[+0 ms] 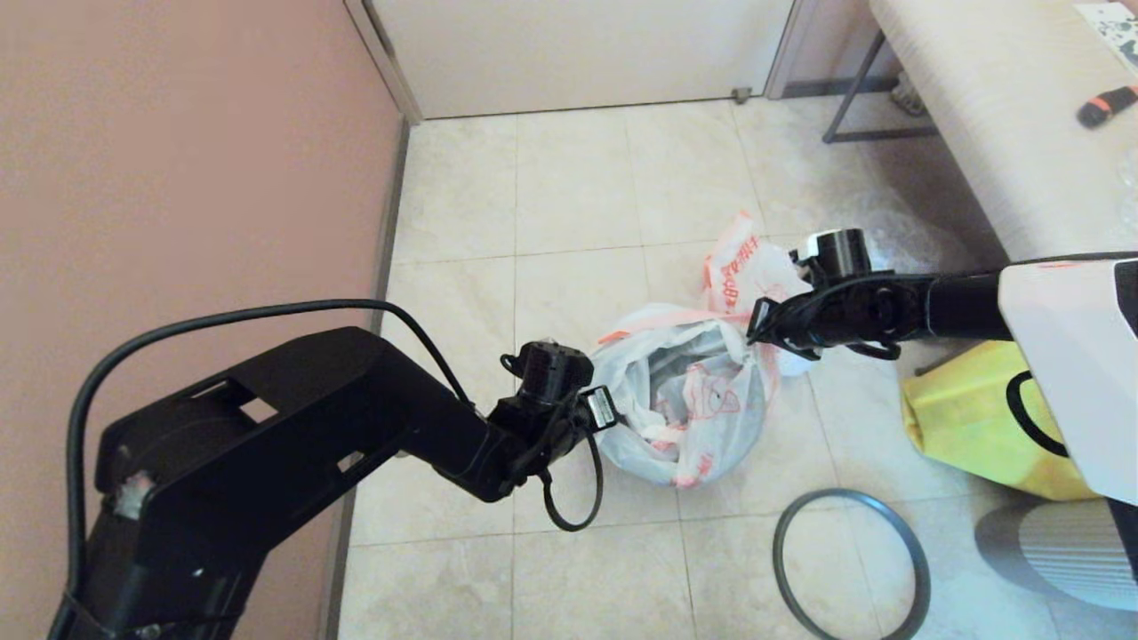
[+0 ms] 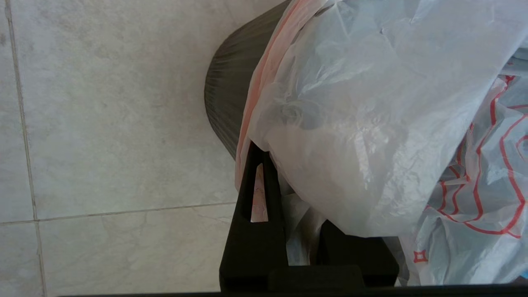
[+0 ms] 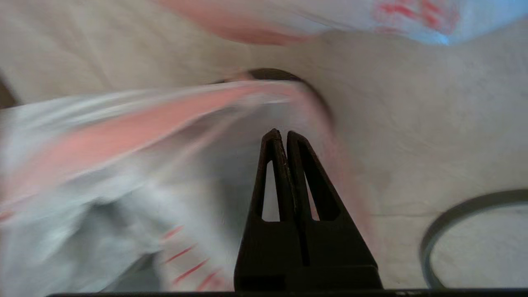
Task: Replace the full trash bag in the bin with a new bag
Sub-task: Put the new garbage bag on the trash can
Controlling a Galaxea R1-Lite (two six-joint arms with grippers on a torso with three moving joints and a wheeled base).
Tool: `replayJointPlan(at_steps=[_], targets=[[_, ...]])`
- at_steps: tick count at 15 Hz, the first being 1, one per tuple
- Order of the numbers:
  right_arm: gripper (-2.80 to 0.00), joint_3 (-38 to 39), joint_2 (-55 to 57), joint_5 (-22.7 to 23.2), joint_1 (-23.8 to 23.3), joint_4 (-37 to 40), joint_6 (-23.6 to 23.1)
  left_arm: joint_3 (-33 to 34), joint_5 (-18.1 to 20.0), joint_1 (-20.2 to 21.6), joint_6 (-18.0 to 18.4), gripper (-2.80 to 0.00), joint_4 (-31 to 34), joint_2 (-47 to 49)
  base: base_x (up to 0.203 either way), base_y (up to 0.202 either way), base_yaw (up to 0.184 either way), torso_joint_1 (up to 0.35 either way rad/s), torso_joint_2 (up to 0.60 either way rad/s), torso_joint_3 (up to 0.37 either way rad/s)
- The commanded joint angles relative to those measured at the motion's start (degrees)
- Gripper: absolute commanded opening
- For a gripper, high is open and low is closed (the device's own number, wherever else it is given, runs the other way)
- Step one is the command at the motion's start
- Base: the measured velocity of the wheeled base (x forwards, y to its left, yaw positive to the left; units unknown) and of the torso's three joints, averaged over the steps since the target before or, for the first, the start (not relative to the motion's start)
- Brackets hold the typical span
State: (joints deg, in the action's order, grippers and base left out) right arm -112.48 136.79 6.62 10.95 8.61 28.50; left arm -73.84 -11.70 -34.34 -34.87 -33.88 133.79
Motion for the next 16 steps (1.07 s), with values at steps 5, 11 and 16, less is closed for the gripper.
replayJointPlan(at_steps=[5, 11, 16], targets=[[-2.80, 0.2, 5.3, 0.2, -2.4, 0.2, 1.9, -0.3, -0.1, 0.1, -0.2, -2.80, -0.2, 0.3, 0.000, 0.000, 0.000, 0.000, 0.00, 0.000], [-2.80, 5.1, 4.9, 0.1, -4.9, 0.5, 2.3, -0.2, -0.2, 0.7, -0.3, -2.80, -0.3, -0.3, 0.000, 0.000, 0.000, 0.000, 0.00, 0.000], [-2.80, 14.7, -10.5, 4.9, -4.6, 0.5, 2.4, -0.2, -0.2, 0.6, -0.3, -2.80, -0.2, -0.6, 0.000, 0.000, 0.000, 0.000, 0.00, 0.000]])
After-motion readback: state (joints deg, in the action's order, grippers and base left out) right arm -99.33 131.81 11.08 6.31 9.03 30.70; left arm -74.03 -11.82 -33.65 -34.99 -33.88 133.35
